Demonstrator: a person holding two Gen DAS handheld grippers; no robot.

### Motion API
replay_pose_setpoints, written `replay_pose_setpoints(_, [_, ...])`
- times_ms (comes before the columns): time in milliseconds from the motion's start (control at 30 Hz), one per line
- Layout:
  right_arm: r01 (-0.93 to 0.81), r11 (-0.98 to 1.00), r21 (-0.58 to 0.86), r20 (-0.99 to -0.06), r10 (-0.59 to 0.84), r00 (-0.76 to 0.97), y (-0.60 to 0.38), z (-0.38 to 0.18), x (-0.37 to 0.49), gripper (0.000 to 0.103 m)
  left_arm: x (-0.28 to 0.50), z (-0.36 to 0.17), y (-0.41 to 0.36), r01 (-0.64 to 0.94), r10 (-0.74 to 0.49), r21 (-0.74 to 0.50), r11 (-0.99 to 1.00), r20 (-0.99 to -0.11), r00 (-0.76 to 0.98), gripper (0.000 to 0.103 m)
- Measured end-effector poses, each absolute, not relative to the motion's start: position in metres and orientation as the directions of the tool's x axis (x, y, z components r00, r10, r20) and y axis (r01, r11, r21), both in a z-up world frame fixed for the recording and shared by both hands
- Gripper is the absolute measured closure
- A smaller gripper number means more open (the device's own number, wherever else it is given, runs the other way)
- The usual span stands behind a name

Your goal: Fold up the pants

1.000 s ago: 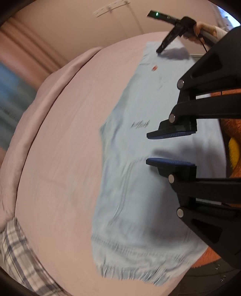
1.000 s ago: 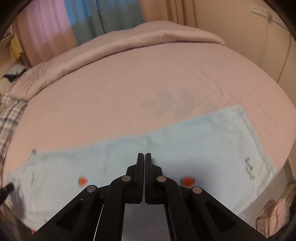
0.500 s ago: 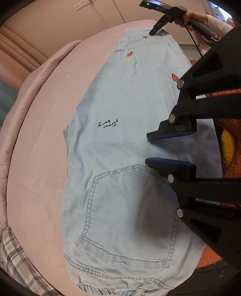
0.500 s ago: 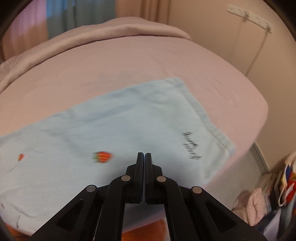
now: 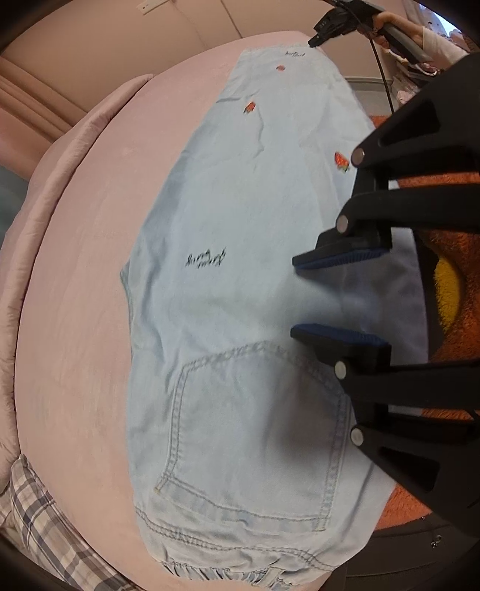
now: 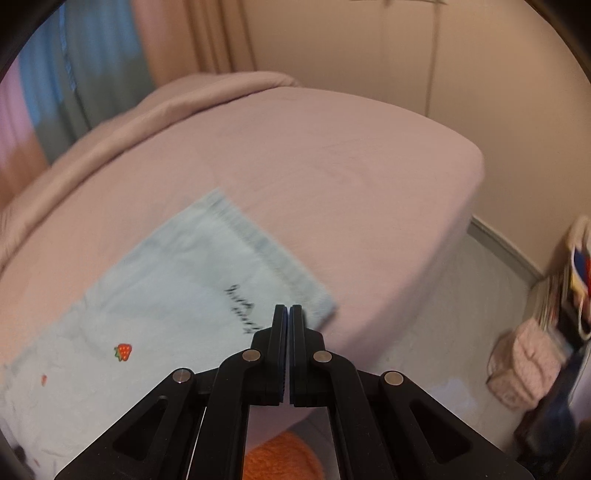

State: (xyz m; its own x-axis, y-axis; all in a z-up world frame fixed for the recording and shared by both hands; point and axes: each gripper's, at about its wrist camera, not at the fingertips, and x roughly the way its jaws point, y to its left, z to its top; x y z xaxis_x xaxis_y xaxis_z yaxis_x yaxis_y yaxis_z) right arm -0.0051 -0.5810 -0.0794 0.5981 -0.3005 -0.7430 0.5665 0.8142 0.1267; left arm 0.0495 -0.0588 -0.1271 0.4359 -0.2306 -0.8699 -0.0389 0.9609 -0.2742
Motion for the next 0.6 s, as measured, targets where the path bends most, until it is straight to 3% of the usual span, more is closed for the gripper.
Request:
replay_pose_setpoints(33, [0.575,0.805,0.148,-0.745,-0.292,0.6,-0.585,-0.081,-0.01,0.102,0.049,-0.126,-0.061,-0.031,-0.245,-0.286,0.958,-0.868,0.432,0.064])
replay_pose_setpoints(100, [0.604,0.778,0.175,-0.751,-0.292,0.593,-0.593,-0.083,-0.017,0.057,0.048,-0.121,-0.067,-0.006,-0.283,-0.316,0.949,-0.857,0.43,0.054])
replay_pose_setpoints(133, [0.619,0.764,0.184,-0.748,-0.3,0.592,-0.596,-0.085,-0.022,0.051,0.047,-0.119,-0.071,0.011,-0.302,-0.329,0.944,-0.85,0.431,0.051])
replay_pose_setpoints(267, [0.614,0.743,0.266,-0.742,-0.249,0.622,-0.602,-0.092,-0.028,0.05,0.046,-0.111,-0.087,0.081,-0.355,-0.359,0.93,-0.819,0.451,0.034])
replay_pose_setpoints(600, [0.537,0.723,0.435,-0.709,-0.093,0.699,-0.596,-0.103,0.003,0.05,0.051,-0.126,-0.105,0.111,-0.367,-0.353,0.929,-0.842,0.395,0.033])
